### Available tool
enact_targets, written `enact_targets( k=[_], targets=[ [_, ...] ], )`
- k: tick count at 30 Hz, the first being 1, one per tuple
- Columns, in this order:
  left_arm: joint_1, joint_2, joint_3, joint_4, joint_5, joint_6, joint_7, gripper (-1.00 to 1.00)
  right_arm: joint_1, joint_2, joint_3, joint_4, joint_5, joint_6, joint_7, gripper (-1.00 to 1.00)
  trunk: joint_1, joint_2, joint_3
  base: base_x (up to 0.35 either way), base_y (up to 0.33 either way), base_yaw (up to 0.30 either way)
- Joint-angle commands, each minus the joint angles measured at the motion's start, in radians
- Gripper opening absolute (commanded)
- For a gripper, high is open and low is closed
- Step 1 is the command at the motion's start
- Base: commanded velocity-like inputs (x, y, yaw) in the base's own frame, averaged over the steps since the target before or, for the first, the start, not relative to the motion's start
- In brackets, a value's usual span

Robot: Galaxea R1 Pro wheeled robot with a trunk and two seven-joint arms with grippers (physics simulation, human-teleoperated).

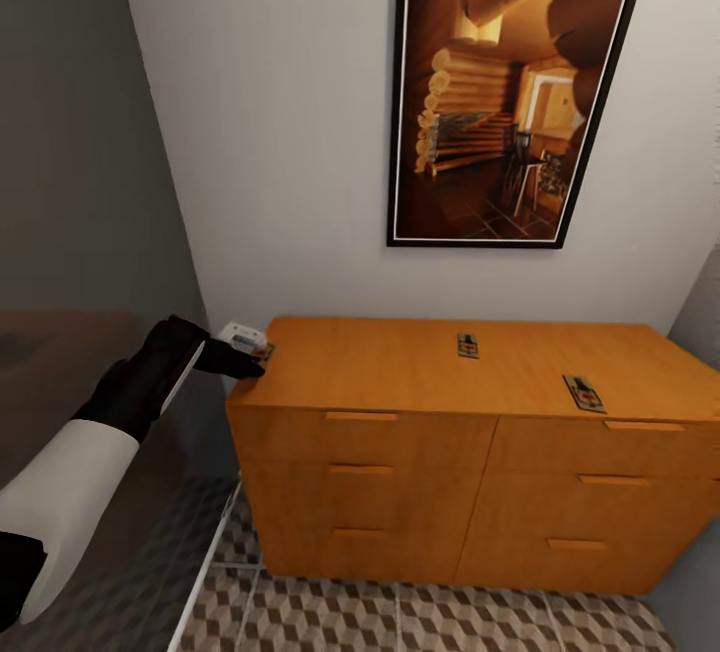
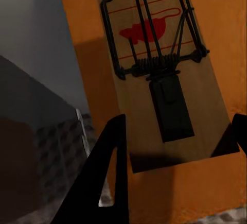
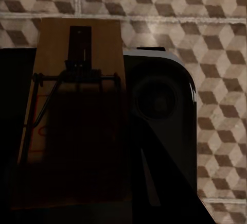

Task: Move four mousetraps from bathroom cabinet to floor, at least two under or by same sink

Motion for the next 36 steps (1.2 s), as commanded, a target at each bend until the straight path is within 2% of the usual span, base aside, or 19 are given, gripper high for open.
enact_targets(
  k=[1, 36],
  targets=[
    [-0.001, 0.001, -0.002, 0.000, -0.012, 0.001, -0.008, -1.00, 0.001, 0.000, 0.003, -0.002, -0.006, -0.002, -0.001, -1.00, -0.001, -0.001, -0.001, -0.336, 0.000, 0.000],
    [-0.001, -0.002, -0.005, 0.009, -0.011, -0.001, -0.008, -1.00, 0.001, 0.000, 0.003, -0.003, -0.006, -0.002, -0.001, -1.00, -0.001, -0.001, -0.001, -0.321, 0.000, 0.000]
  ],
)
